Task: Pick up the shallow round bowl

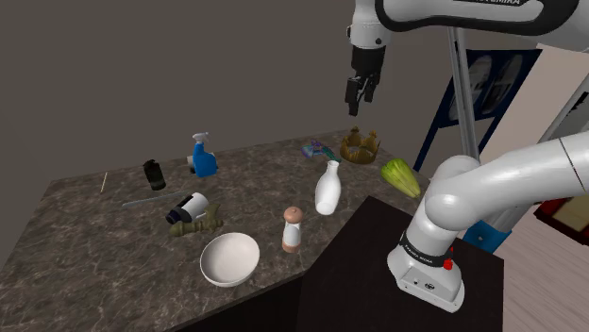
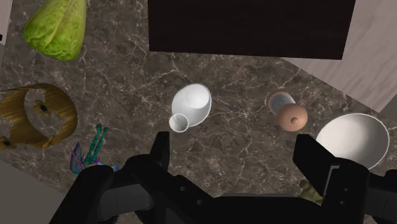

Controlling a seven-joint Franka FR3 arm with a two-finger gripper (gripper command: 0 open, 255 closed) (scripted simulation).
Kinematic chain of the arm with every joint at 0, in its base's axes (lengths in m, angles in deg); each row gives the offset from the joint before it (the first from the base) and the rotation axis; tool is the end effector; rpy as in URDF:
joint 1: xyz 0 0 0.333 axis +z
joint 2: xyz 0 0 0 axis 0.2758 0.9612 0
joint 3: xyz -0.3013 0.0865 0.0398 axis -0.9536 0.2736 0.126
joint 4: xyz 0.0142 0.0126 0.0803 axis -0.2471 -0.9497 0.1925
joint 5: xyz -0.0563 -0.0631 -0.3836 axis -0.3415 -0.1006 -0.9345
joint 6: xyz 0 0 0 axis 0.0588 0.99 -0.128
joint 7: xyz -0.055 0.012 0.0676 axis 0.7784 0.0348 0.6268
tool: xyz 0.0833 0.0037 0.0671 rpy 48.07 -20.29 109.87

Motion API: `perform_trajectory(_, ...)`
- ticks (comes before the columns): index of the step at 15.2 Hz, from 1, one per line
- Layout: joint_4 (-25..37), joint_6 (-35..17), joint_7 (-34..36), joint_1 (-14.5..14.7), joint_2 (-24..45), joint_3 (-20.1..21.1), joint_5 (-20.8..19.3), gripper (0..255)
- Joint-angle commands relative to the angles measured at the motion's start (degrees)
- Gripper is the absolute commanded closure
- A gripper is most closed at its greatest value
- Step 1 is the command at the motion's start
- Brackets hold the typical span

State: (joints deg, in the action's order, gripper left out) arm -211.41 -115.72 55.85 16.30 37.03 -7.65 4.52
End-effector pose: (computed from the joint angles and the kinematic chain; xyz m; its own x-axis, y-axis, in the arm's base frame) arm 0.2937 0.0123 0.6129 0.9997 0.0052 -0.0221 0.0088 -0.9857 0.1683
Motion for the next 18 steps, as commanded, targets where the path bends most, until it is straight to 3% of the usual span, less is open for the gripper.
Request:
perform_trajectory(1,0.0,0.0,0.0,0.0,0.0,0.0,0.0,0)
perform_trajectory(9,-7.0,-11.3,8.4,2.5,4.8,7.0,4.7,0)
perform_trajectory(18,-9.4,-25.0,18.1,4.4,16.5,15.6,7.6,0)
